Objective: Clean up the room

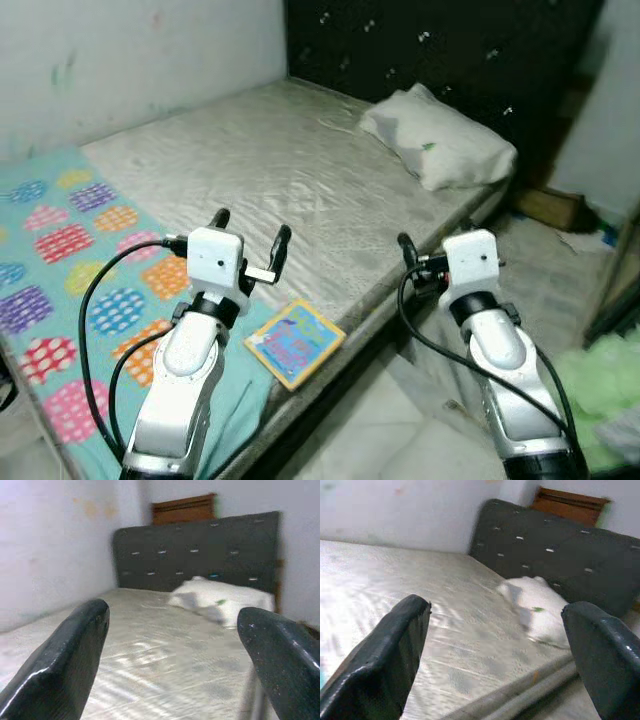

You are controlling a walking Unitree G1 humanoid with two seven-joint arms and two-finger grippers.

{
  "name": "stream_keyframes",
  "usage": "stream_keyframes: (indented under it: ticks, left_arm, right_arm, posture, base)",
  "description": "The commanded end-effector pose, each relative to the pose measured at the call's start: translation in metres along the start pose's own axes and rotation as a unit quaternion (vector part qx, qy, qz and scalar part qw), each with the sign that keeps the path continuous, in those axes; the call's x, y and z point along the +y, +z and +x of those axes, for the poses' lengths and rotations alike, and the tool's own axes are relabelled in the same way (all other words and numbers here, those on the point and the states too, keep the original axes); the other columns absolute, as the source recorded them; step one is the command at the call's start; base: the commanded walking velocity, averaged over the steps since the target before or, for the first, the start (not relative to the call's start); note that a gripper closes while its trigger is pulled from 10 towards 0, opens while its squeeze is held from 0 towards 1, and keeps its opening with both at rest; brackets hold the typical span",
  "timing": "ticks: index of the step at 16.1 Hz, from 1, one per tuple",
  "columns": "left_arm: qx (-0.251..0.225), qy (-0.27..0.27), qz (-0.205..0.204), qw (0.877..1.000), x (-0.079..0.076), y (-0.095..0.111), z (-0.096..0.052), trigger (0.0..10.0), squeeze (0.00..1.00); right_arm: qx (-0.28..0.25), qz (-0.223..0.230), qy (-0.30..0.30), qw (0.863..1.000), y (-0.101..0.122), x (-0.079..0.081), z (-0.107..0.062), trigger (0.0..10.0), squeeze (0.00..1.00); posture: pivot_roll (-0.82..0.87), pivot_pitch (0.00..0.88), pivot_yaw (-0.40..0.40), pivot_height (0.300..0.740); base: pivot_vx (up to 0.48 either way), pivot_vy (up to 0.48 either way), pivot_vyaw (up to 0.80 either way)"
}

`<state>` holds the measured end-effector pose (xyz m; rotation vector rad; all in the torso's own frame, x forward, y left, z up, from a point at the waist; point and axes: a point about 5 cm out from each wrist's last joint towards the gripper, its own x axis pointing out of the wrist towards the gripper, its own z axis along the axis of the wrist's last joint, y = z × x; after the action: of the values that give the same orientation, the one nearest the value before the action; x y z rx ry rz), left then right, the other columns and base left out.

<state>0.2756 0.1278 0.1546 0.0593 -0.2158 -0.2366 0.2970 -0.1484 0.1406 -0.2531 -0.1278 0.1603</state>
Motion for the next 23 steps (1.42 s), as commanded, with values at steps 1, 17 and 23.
stream_keyframes:
  ticks: [1, 17, 23]
  left_arm:
    - [0.000, 0.000, 0.004, 1.000, 0.0010, 0.0003, 0.0005, 10.0, 0.00]
    - [0.012, 0.017, 0.019, 1.000, 0.0090, -0.0037, -0.0006, 10.0, 0.00]
    - [0.014, 0.017, 0.019, 1.000, 0.0087, -0.0044, 0.0008, 10.0, 0.00]
  right_arm:
    - [-0.003, 0.000, 0.004, 1.000, 0.0010, 0.0008, 0.0011, 10.0, 0.00]
    - [-0.002, 0.006, 0.010, 1.000, -0.0017, 0.0053, 0.0034, 10.0, 0.00]
    - [-0.003, 0.010, 0.010, 1.000, -0.0022, 0.0061, 0.0039, 10.0, 0.00]
  posture:
    - [-0.03, 0.000, -0.025, 0.740]
    - [-0.01, 0.000, -0.019, 0.740]
    - [-0.02, 0.000, -0.015, 0.740]
  base:
    - [0.000, 0.000, 0.80]
    - [0.000, 0.000, 0.80]
    - [0.000, 0.000, 0.80]
